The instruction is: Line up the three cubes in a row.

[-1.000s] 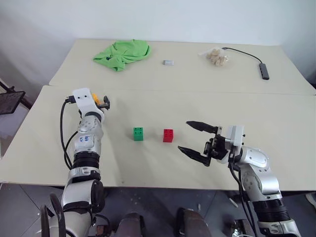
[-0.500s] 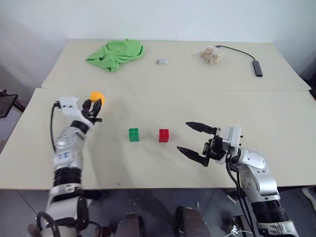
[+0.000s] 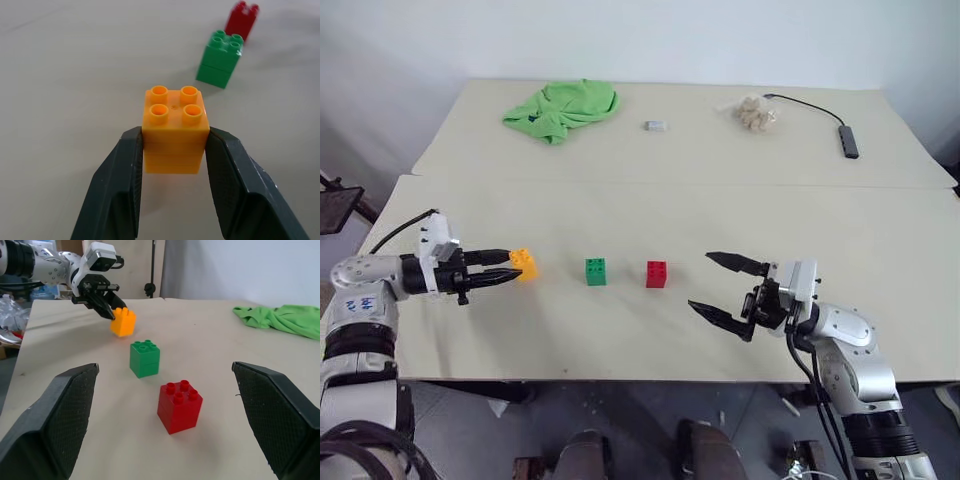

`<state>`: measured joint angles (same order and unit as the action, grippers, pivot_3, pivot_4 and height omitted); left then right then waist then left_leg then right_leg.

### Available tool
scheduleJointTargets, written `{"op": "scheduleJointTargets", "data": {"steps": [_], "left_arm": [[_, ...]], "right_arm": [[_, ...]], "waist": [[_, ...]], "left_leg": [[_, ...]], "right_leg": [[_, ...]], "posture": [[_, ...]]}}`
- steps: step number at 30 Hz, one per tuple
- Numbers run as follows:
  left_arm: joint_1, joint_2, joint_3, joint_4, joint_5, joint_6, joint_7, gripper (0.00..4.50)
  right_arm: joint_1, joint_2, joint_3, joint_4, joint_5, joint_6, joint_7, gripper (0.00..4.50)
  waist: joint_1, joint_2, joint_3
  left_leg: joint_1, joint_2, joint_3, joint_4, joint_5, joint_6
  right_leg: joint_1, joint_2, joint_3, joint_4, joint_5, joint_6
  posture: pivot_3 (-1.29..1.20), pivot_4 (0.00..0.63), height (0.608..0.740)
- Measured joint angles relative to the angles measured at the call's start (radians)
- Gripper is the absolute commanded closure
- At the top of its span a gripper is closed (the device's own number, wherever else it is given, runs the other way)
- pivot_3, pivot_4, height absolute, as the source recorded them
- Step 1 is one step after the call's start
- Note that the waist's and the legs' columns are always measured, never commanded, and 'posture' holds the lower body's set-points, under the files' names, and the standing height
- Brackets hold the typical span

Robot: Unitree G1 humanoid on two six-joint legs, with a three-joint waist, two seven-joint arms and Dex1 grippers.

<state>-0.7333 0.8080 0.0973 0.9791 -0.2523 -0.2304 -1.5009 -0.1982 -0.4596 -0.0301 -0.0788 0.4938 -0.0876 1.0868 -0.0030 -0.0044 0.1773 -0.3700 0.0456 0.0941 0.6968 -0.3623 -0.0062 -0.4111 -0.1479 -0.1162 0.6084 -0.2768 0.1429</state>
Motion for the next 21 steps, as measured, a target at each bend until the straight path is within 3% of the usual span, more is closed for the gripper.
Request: {"op": "scheduleJointTargets", "data": {"steps": [9,17,21], "left_arm": [[-0.1,-0.059,-0.044,0.137,0.06,-0.146,-0.001,3.03],[-0.106,-0.042,-0.068,0.13,0.074,-0.022,-0.001,0.66],[-0.017,0.071,-0.018,-0.063,-0.032,0.144,-0.001,0.66]], "right_arm": [[0.016,-0.041,-0.017,-0.013,0.002,0.007,0.005,0.0],[0.0,-0.093,-0.016,-0.019,0.025,0.067,0.057,0.0],[-0.07,-0.24,-0.027,-0.015,0.059,0.181,0.136,0.0]], "waist": [[0.002,0.0,0.0],[-0.001,-0.001,0.001],[-0.016,-0.002,0.002]], "left_leg": [[0.0,0.0,0.0,0.001,0.0,0.001],[-0.001,0.0,0.0,0.001,0.0,0.001],[-0.001,0.001,0.001,0.001,0.0,0.001]], "right_leg": [[0.0,0.0,0.0,0.001,0.0,0.0],[-0.001,0.0,0.0,0.001,0.0,0.0],[-0.002,0.0,0.001,0.002,0.0,0.0]], "posture": [[0.0,0.15,0.74],[0.0,0.15,0.74],[0.0,0.15,0.74]]}}
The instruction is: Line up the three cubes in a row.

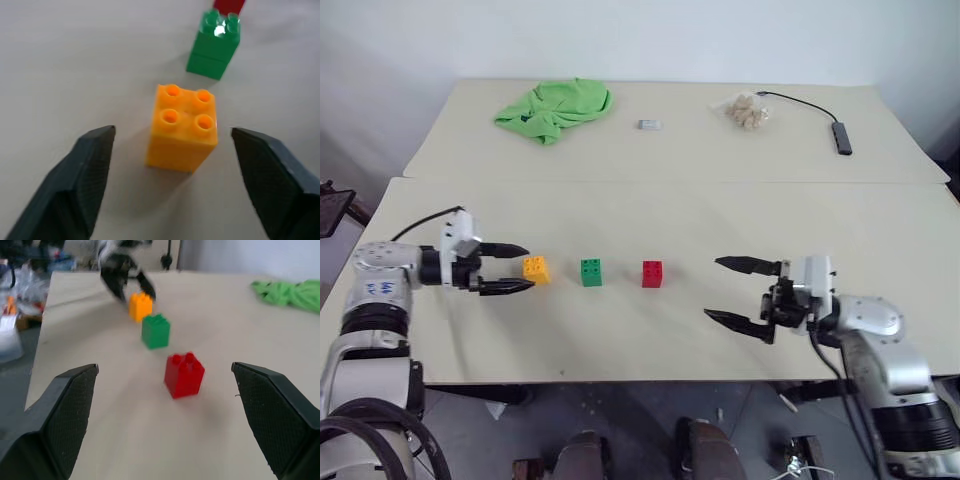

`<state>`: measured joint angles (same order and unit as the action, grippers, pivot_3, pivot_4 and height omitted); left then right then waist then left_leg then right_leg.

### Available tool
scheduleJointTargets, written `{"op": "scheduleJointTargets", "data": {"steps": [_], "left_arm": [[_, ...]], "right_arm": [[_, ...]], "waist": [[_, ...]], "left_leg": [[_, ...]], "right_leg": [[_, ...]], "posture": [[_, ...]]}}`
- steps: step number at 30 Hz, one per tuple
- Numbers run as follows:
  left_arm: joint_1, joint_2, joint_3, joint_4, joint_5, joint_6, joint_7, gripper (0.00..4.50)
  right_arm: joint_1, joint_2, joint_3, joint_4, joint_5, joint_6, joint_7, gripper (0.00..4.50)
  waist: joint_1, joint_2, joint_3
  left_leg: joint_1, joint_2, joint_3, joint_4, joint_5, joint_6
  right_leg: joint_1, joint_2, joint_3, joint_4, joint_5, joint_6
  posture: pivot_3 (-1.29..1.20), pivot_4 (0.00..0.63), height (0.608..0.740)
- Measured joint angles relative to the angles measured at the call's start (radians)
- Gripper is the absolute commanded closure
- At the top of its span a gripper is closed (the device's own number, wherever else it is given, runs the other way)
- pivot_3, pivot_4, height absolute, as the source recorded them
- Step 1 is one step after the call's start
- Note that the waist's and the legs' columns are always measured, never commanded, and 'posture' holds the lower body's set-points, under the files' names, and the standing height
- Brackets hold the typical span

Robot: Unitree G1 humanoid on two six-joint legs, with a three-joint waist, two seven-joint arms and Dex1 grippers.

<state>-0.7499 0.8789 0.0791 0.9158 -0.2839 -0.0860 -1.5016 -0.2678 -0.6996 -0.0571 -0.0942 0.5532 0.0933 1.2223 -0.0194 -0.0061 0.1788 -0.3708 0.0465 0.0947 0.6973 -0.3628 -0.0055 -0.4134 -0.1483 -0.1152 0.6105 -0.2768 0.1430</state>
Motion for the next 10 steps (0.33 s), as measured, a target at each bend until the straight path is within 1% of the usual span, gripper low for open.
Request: {"op": "scheduleJointTargets", "data": {"steps": [2,4,6,8,10], "left_arm": [[0.056,0.045,0.05,-0.092,-0.027,0.022,0.001,0.66],[0.119,0.07,0.092,-0.169,-0.042,0.01,0.003,0.66],[0.181,0.08,0.122,-0.23,-0.042,-0.046,0.022,0.66],[0.216,0.08,0.143,-0.255,-0.04,-0.102,0.049,0.66],[0.225,0.08,0.151,-0.266,-0.04,-0.125,0.06,0.66]], "right_arm": [[-0.046,-0.072,-0.006,0.004,0.0,0.054,0.027,0.0],[-0.102,-0.119,-0.004,0.009,-0.002,0.09,0.056,0.0],[-0.156,-0.153,0.007,0.022,-0.024,0.114,0.07,0.0],[-0.2,-0.176,0.029,0.049,-0.072,0.114,0.085,0.0],[-0.221,-0.176,0.057,0.085,-0.111,0.092,0.101,0.0]], "waist": [[-0.003,0.0,0.0],[-0.006,0.0,0.0],[-0.007,0.0,0.0],[-0.004,0.0,0.0],[0.002,0.0,0.0]], "left_leg": [[0.0,0.0,0.0,0.0,0.0,0.0],[0.0,0.0,0.0,0.0,0.0,0.0],[0.0,0.0,0.0,0.0,0.0,0.0],[0.0,0.0,0.0,0.0,0.0,0.0],[0.0,0.0,0.0,0.001,0.0,0.0]], "right_leg": [[0.0,0.0,0.0,0.0,0.0,0.0],[0.0,0.0,0.0,0.0,0.0,0.0],[0.0,0.0,0.0,0.0,0.0,0.0],[0.0,0.0,0.0,0.0,0.0,0.0],[0.0,0.0,0.0,0.0,0.0,0.0]], "posture": [[0.0,0.15,0.74],[0.0,0.15,0.74],[0.0,0.15,0.74],[0.0,0.15,0.74],[0.0,0.15,0.74]]}}
